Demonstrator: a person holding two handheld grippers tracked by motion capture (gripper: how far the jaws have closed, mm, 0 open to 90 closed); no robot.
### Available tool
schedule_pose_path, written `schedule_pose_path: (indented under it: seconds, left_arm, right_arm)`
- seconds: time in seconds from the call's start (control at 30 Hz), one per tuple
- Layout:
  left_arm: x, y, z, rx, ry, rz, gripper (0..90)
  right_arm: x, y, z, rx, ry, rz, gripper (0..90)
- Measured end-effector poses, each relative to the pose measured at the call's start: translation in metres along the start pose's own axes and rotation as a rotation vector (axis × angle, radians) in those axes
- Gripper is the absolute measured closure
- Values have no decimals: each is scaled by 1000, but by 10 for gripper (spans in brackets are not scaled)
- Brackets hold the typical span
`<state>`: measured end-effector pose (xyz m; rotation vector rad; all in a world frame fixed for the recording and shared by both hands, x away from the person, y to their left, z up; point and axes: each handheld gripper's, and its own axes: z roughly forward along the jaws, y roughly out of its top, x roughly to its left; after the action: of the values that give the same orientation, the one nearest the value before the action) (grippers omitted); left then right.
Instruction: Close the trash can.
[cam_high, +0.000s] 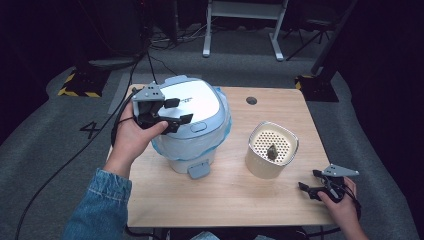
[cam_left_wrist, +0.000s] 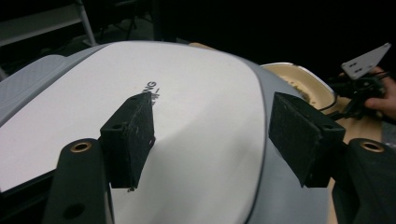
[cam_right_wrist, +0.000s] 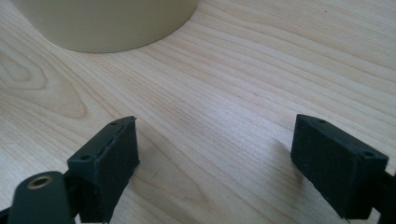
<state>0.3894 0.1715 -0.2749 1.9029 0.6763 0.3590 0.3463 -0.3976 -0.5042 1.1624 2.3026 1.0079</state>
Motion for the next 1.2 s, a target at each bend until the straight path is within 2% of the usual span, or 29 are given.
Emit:
schedule_pose_path:
  seconds: [0.17, 0.27, 0.37, 0.57, 0.7, 0.83, 1.0, 1.2]
  left_arm:
    - [-14, -3, -14, -3, 7, 18, 289]
    - [-20, -7, -24, 4, 4, 30, 283]
    - [-26, -13, -33, -1, 17, 31, 275]
    - [-36, -33, -46, -1, 46, 12, 264]
    - [-41, -48, -53, -7, 45, -1, 262]
    - [-48, -65, -57, -1, 53, -8, 254]
    - [-55, -86, -57, 42, 77, 5, 247]
    - [-55, -106, -49, 79, 65, 1, 229]
  right_arm:
    - [1, 1, 1, 0, -2, 3, 151]
    - [1, 1, 1, 0, -3, 4, 151]
    - [2, 2, 2, 2, -4, 8, 150]
    - [3, 5, 5, 2, -12, 14, 146]
    - [3, 5, 5, 2, -13, 13, 146]
    - [3, 5, 5, 2, -12, 14, 146]
    - [3, 5, 6, 2, -11, 12, 146]
    - [3, 5, 6, 2, -11, 11, 146]
